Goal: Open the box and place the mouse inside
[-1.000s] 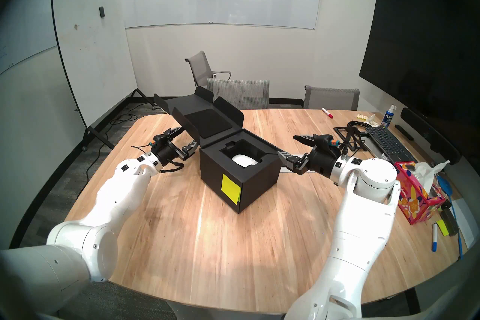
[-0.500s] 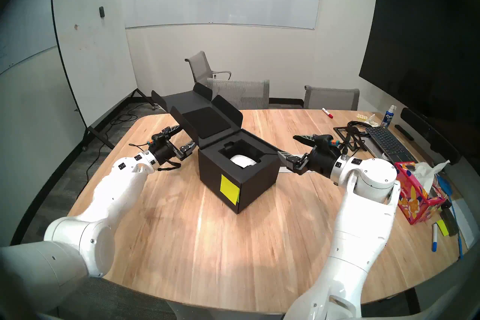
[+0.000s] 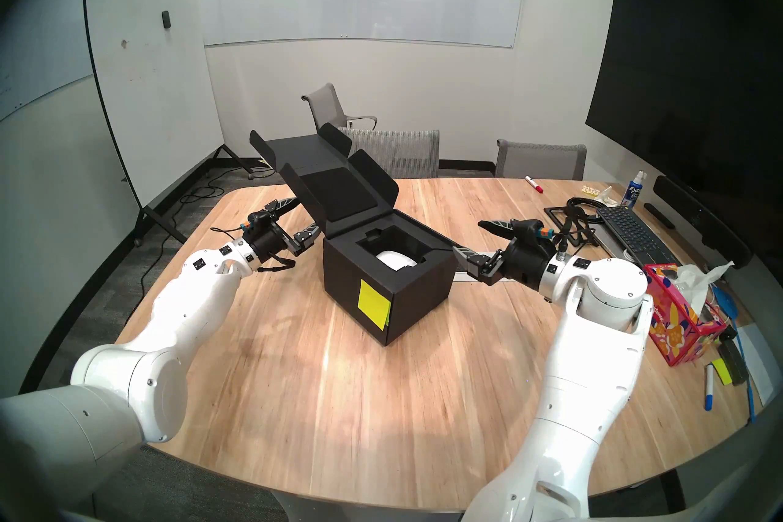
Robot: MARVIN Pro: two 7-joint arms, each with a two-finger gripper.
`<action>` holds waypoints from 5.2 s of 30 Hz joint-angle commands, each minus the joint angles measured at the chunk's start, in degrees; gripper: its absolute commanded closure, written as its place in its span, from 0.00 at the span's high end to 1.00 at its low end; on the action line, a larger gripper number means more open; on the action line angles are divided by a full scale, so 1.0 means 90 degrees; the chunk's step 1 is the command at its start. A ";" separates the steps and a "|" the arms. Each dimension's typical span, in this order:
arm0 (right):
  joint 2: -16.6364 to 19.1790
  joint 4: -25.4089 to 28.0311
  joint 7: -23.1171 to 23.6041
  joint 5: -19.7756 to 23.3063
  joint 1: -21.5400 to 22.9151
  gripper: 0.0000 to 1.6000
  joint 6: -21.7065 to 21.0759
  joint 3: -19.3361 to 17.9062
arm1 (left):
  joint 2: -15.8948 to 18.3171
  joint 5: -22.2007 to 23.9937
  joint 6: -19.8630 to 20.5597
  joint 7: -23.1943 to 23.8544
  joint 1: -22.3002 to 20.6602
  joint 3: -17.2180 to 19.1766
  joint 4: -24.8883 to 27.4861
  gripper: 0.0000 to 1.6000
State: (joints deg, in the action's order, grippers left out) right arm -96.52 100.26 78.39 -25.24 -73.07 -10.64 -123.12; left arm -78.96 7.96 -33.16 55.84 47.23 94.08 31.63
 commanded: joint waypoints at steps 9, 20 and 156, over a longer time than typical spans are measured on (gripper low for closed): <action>-0.0004 0.0109 0.0012 0.0027 0.0113 1.00 -0.0005 0.0005 | 0.0126 -0.0148 -0.0307 0.0181 -0.0652 -0.0091 -0.0101 1.00; -0.0016 0.0110 0.0024 0.0012 0.0121 1.00 0.0000 -0.0007 | 0.0202 -0.0218 -0.0645 0.0407 -0.0812 -0.0113 -0.0194 1.00; -0.0134 0.0118 0.0145 -0.0130 0.0201 1.00 0.0039 -0.0120 | 0.1699 0.1500 -0.0718 0.0546 0.4008 0.0101 0.5015 1.00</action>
State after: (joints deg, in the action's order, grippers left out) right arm -97.78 100.29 79.70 -26.82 -72.20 -10.32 -124.32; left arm -64.93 19.56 -40.60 61.30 77.63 92.60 71.81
